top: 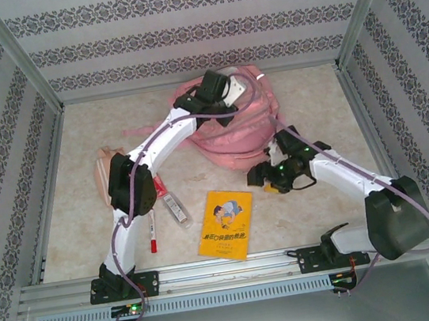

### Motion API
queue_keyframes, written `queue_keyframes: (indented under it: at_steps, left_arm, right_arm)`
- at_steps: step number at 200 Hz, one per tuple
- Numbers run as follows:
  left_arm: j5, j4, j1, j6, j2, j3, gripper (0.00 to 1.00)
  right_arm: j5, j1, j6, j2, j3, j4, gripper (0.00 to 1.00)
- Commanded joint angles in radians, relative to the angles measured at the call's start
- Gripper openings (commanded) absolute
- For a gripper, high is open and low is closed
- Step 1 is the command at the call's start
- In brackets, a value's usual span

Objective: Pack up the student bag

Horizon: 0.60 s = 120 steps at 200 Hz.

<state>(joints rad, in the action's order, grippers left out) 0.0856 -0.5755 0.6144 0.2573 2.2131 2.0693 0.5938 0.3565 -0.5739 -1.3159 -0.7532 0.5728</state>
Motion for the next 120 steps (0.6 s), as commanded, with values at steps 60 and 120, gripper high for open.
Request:
queue_keyframes:
  at_steps: [60,120]
  left_arm:
    - [0.219,-0.085,-0.024,-0.462,-0.533,-0.642,0.60]
    - [0.497,-0.048,-0.019,-0.778,-0.691,-1.075,0.64]
  right_arm:
    - [0.045,0.164,0.058,-0.062,0.055,-0.036,0.51]
    - [-0.076,0.193,0.054,-0.208,0.044,-0.071,0.31]
